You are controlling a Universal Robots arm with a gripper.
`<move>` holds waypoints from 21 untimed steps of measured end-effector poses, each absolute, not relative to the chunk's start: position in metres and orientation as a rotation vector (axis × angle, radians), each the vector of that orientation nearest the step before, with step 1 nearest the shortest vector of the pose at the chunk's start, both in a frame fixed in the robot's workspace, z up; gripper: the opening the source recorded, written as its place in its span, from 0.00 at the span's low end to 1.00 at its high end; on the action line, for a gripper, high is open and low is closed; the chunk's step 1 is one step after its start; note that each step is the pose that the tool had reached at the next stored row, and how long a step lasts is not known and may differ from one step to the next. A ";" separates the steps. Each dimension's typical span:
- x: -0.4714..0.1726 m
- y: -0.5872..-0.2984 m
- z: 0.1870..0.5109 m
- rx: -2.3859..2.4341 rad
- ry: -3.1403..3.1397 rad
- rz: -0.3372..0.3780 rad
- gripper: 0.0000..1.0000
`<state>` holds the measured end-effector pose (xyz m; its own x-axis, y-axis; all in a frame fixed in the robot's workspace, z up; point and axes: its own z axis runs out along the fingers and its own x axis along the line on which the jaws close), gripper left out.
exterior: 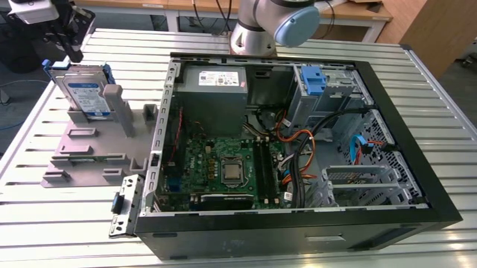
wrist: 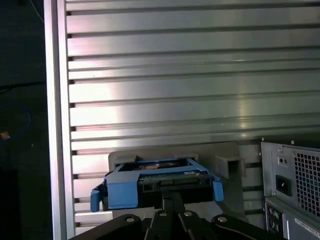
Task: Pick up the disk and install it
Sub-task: 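Reach for the disk, then pick up the disk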
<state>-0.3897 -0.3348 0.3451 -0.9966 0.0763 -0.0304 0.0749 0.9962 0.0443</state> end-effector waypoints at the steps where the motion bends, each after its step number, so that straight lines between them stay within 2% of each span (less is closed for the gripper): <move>1: -0.390 -0.335 0.345 0.118 3.107 0.067 0.11; 21: -0.390 -0.335 0.348 0.117 3.107 0.067 0.11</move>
